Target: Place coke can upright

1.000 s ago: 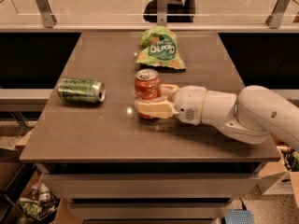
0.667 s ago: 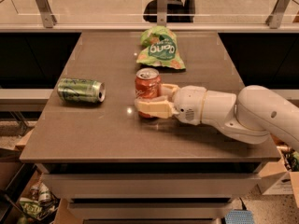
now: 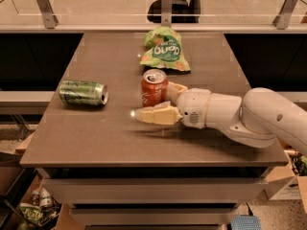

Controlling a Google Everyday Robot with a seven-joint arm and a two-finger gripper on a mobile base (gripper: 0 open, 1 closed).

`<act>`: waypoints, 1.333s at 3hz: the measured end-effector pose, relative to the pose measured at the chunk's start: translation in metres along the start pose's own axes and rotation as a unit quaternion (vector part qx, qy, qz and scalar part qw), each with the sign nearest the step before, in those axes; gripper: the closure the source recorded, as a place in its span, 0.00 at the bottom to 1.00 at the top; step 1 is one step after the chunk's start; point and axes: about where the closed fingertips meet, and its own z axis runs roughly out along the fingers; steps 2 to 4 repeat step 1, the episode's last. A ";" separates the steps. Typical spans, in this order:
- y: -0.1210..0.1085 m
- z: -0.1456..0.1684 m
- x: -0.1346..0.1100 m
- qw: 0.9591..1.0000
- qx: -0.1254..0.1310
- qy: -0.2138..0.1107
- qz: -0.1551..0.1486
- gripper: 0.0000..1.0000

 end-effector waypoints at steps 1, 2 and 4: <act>0.000 0.000 0.000 1.000 0.000 0.000 0.000 0.00; 0.000 0.000 0.000 1.000 0.000 0.000 0.000 0.00; 0.000 0.000 0.000 1.000 0.000 0.000 0.000 0.00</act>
Offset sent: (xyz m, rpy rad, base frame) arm 0.0000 0.0000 0.0000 0.0000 0.0000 0.0000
